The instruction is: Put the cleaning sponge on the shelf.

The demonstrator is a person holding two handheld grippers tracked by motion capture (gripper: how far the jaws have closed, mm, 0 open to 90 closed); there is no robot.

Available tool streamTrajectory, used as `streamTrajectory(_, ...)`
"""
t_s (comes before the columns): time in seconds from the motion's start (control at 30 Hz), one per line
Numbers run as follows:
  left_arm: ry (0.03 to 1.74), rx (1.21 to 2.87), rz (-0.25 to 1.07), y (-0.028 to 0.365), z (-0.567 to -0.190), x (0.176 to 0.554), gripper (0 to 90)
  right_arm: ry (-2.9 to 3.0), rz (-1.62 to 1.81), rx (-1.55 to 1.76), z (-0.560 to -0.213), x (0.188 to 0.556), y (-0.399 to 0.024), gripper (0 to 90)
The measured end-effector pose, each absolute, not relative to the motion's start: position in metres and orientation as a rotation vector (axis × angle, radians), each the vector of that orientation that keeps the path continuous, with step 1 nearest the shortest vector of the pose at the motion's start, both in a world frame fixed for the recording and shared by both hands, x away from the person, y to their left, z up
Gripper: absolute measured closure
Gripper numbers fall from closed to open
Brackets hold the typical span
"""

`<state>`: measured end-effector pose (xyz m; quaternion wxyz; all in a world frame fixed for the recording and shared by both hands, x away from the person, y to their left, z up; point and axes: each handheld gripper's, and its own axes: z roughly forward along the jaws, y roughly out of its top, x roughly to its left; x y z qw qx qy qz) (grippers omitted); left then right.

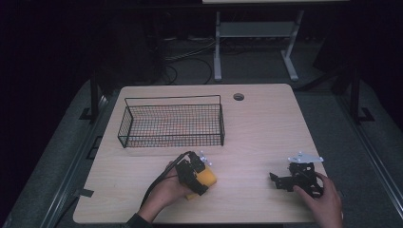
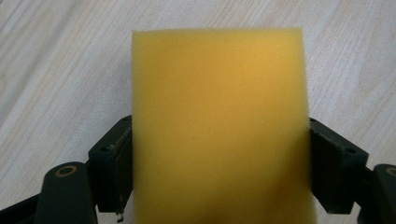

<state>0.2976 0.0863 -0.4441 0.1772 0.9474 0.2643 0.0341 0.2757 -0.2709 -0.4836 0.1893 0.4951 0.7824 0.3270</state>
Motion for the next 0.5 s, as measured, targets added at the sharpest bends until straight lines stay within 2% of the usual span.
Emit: streamTrajectory(0.5, 0.738, 2.683, 0.101, 0.0891, -0.4409, 0.2978, 22.2, 2.199, 0.918, 1.393, -0.4836, 0.2754, -0.2707, 0.2)
